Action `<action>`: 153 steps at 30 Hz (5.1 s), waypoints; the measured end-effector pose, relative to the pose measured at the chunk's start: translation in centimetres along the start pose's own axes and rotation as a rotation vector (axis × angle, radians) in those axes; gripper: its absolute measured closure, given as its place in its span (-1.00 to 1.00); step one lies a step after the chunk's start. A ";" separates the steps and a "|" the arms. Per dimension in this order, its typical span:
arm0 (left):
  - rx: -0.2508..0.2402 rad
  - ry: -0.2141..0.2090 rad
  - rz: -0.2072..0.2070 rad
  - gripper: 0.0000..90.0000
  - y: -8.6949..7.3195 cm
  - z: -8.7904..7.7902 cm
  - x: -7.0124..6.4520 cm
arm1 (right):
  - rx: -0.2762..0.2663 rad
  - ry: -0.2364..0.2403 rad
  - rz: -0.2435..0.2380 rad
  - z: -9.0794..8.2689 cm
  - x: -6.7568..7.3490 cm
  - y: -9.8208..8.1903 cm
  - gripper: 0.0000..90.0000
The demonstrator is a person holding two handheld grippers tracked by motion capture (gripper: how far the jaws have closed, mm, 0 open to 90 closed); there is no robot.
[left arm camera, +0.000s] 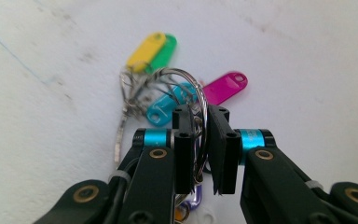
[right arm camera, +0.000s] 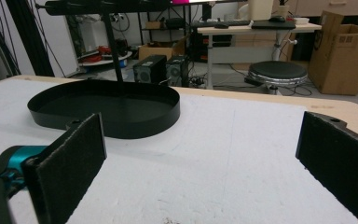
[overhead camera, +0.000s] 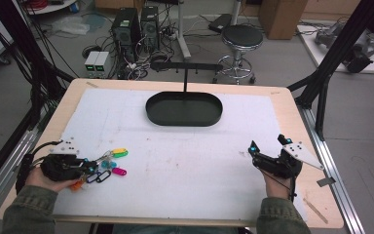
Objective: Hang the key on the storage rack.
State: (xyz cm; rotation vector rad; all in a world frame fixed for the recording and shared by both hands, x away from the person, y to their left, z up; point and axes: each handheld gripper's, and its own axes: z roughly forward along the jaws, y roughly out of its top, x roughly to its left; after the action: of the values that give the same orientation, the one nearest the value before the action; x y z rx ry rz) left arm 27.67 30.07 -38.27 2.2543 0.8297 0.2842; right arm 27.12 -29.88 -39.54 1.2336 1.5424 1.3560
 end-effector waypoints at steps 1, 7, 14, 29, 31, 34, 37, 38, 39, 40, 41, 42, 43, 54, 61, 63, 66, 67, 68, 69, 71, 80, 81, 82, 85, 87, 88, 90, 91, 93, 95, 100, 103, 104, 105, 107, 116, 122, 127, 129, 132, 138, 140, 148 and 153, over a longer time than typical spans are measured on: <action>-0.002 0.009 0.007 0.80 0.2 -0.2 0.0 | -0.002 0.000 -0.005 0.0 0.0 0.0 -0.99; -0.052 0.043 0.015 0.80 1.2 -1.1 -0.1 | 0.001 0.004 0.000 0.0 0.1 0.0 -0.99; -0.062 0.044 0.016 0.79 2.9 -1.5 0.3 | 0.000 0.013 -0.004 0.0 0.1 0.0 -0.99; -0.045 0.032 0.037 0.92 5.8 -2.4 1.0 | -0.003 0.015 0.006 0.0 0.1 0.0 -0.99; -0.037 0.029 0.050 0.93 6.1 -2.2 0.9 | 0.000 0.014 0.004 0.0 0.0 0.0 -0.99; -0.036 0.030 0.061 0.92 6.4 -2.1 0.8 | -0.001 0.013 0.007 0.0 0.1 0.0 -0.99; -0.044 0.019 0.075 0.92 7.4 -2.1 0.6 | -0.003 0.013 0.007 0.0 0.0 0.0 -0.99; -0.046 0.018 0.077 0.92 7.8 -2.1 0.5 | -0.003 0.013 0.006 0.0 0.0 0.0 -0.99; -0.050 0.020 0.083 0.92 8.1 -2.1 0.5 | -0.003 0.015 0.005 0.0 0.1 0.0 -0.99; -0.050 0.024 0.089 0.92 8.5 -2.2 0.4 | -0.002 0.014 0.005 0.0 0.1 0.0 -0.99; -0.058 0.020 0.091 0.92 8.9 -2.3 0.4 | -0.003 0.013 0.005 0.0 0.0 0.0 -0.99; -0.062 0.020 0.098 0.92 9.2 -2.4 0.5 | -0.003 0.013 0.004 0.0 0.0 0.0 -0.99; -0.066 0.021 0.099 0.92 9.6 -2.5 0.5 | -0.002 0.014 0.007 -0.1 0.0 0.0 -0.99; -0.085 0.020 0.150 0.92 13.5 -3.5 1.0 | -0.007 0.013 0.011 -0.1 0.0 0.0 -0.99; -0.100 0.033 0.145 0.93 15.6 -4.2 2.0 | -0.013 0.004 0.019 -0.3 -0.2 0.1 -0.99; -0.102 0.032 0.145 0.92 16.1 -4.4 2.3 | -0.020 -0.001 0.022 -0.5 -0.3 0.1 -0.99; -0.096 0.027 0.157 0.92 16.7 -4.4 2.6 | -0.025 -0.005 0.033 -0.6 -0.5 0.1 -0.99; -0.094 0.026 0.157 0.93 16.9 -4.4 2.6 | -0.026 -0.006 0.033 -0.6 -0.5 0.1 -0.99; -0.093 0.024 0.161 0.92 17.1 -4.3 2.7 | -0.025 -0.008 0.035 -0.6 -0.5 0.1 -0.99; -0.095 0.024 0.165 0.93 17.3 -4.2 2.7 | -0.027 -0.007 0.038 -0.6 -0.5 0.1 -0.99; -0.098 0.022 0.170 0.93 17.6 -4.1 2.7 | -0.027 -0.006 0.036 -0.6 -0.5 0.1 -0.99; -0.122 0.008 0.171 0.92 19.1 -3.0 3.1 | -0.030 -0.006 0.032 -0.7 -0.6 0.0 -0.99; -0.120 0.003 0.176 0.92 19.4 -2.9 3.1 | -0.027 -0.006 0.035 -0.8 -0.5 0.0 -0.99; -0.119 0.003 0.179 0.92 19.7 -2.7 3.1 | -0.027 -0.006 0.035 -0.8 -0.6 0.0 -0.99; -0.109 -0.008 0.190 0.92 20.5 -2.3 2.9 | -0.025 -0.003 0.036 -0.7 -0.6 0.0 -0.99; -0.108 -0.011 0.199 0.92 21.0 -2.0 2.8 | -0.028 0.000 0.035 -0.7 -0.6 0.0 -0.99; -0.109 -0.010 0.200 0.92 21.3 -1.8 2.8 | -0.028 0.000 0.035 -0.7 -0.6 0.0 -0.99; -0.106 -0.008 0.207 0.92 21.8 -1.5 2.8 | -0.026 -0.001 0.040 -0.7 -0.6 0.0 -0.99; -0.111 -0.012 0.201 0.92 22.0 -1.4 2.8 | -0.026 0.000 0.039 -0.8 -0.6 0.0 -0.99; -0.115 -0.015 0.200 0.92 22.5 -1.3 2.8 | -0.023 0.001 0.043 -0.8 -0.5 0.0 -0.99; -0.122 -0.006 0.199 0.92 23.0 -1.2 2.7 | -0.025 0.010 0.045 -0.8 -0.5 0.0 -0.99; -0.134 -0.015 0.186 0.92 23.9 -0.7 2.8 | -0.021 0.015 0.046 -0.9 -0.5 0.0 -0.99; -0.126 -0.013 0.184 0.92 24.4 -0.2 2.9 | -0.022 0.017 0.052 -0.8 -0.7 0.0 -0.99; -0.127 -0.022 0.184 0.92 24.6 0.0 2.9 | -0.022 0.016 0.053 -0.9 -0.7 0.0 -0.99; -0.132 -0.026 0.184 0.92 24.8 0.2 3.0 | -0.020 0.016 0.058 -0.9 -0.7 0.0 -0.99; -0.131 -0.032 0.181 0.92 25.1 0.6 3.2 | -0.022 0.010 0.052 -0.9 -0.7 0.0 -0.99; -0.108 -0.011 0.168 0.92 26.9 2.2 4.4 | -0.020 0.011 0.048 -0.8 -0.7 -0.1 -0.99; -0.120 -0.009 0.172 0.92 27.6 2.7 4.6 | -0.012 0.015 0.038 -0.8 -0.6 -0.1 -0.99; -0.110 0.003 0.167 0.92 28.3 3.7 5.3 | -0.016 0.016 0.043 -0.8 -0.8 -0.2 -0.99; -0.115 0.008 0.160 0.92 28.5 3.9 5.6 | -0.018 0.016 0.048 -0.8 -0.7 -0.2 -0.99; -0.127 0.009 0.152 0.92 29.0 4.1 6.0 | -0.018 0.020 0.044 -0.7 -0.7 -0.2 -0.99; -0.123 0.019 0.145 0.92 29.3 4.8 7.4 | -0.016 0.022 0.044 -0.7 -0.9 -0.2 -0.99; -0.115 0.028 0.138 0.92 29.3 5.0 8.1 | -0.015 0.021 0.049 -0.7 -0.9 -0.3 -0.99; -0.122 0.040 0.109 0.92 29.2 5.9 9.5 | -0.010 0.019 0.042 -0.7 -0.9 -0.3 -0.99; -0.104 0.072 0.093 0.92 29.0 6.2 10.3 | -0.013 0.016 0.051 -0.8 -0.9 -0.3 -0.99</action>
State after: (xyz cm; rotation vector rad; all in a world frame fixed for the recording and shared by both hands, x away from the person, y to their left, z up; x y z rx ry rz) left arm 52.15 17.42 -23.23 2.1993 0.7314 0.4439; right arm 26.56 -31.00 -39.79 1.2650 1.5203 1.4095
